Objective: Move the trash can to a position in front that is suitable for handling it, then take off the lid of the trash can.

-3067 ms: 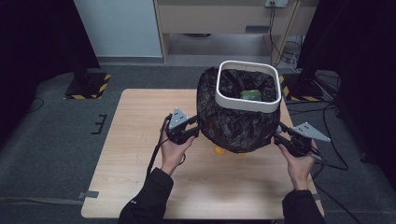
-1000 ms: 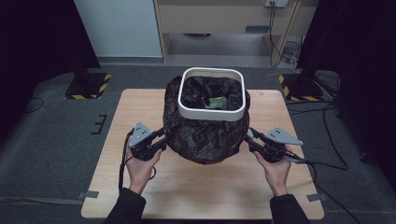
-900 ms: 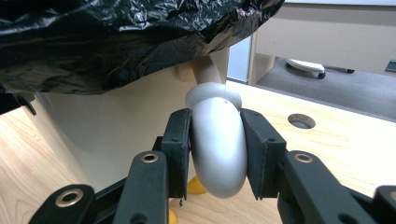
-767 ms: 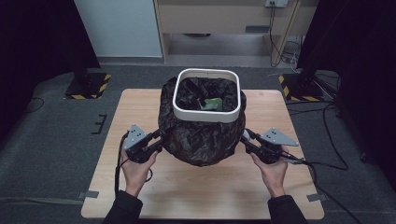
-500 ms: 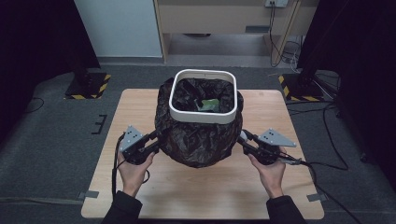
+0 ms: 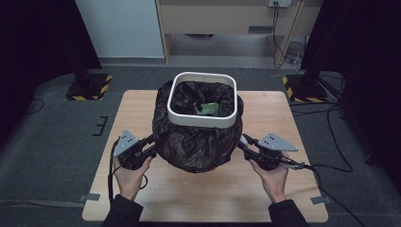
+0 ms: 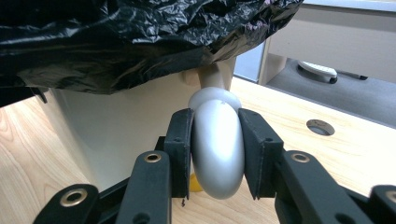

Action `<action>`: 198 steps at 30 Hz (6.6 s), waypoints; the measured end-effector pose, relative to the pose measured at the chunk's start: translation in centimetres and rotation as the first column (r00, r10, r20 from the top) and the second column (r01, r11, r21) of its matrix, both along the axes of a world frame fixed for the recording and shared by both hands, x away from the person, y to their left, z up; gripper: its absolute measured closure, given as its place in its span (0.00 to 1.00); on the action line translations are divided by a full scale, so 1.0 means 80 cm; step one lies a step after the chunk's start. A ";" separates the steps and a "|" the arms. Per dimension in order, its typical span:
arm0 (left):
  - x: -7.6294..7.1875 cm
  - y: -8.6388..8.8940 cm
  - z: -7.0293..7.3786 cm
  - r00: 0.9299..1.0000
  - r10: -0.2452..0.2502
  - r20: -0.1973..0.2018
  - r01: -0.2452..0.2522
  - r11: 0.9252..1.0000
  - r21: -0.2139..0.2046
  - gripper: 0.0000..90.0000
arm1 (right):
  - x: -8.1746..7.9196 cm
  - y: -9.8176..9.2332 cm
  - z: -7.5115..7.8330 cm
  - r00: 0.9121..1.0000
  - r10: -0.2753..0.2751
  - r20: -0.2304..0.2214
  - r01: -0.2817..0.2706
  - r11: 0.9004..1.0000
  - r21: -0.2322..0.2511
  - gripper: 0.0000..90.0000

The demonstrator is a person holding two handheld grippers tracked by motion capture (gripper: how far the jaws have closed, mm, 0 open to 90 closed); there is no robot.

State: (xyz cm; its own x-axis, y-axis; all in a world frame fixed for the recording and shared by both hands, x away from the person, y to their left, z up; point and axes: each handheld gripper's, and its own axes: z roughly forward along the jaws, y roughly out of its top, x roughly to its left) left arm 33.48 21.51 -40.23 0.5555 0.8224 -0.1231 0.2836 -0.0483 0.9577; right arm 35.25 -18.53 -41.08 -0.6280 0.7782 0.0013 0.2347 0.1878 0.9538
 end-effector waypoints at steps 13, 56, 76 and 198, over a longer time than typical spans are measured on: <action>-0.018 0.006 -0.001 1.000 -0.002 -0.014 0.002 1.000 0.000 0.75 | -0.015 0.001 0.000 1.000 0.026 -0.013 -0.026 0.999 0.023 0.75; -0.007 0.059 -0.139 0.952 0.134 -0.275 -0.073 0.972 0.222 0.30 | -0.009 -0.041 0.004 0.997 -0.077 -0.011 0.077 0.995 0.071 0.38; 0.005 0.052 -0.163 0.923 0.148 -0.356 -0.022 0.942 0.334 0.17 | -0.002 -0.074 0.021 0.990 -0.141 -0.003 0.141 0.982 0.124 0.31; 0.009 0.038 -0.167 0.924 0.131 -0.359 0.015 0.926 0.378 0.00 | 0.065 -0.022 0.169 0.996 -0.057 0.065 0.046 0.986 0.161 0.28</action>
State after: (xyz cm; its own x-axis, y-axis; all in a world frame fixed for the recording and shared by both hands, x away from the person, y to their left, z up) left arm 34.22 24.53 -53.59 0.4789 0.8778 0.0060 0.6271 -0.3469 0.6974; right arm 40.44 -20.27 -27.57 -0.5902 0.8026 0.0862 0.1728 0.0213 0.9847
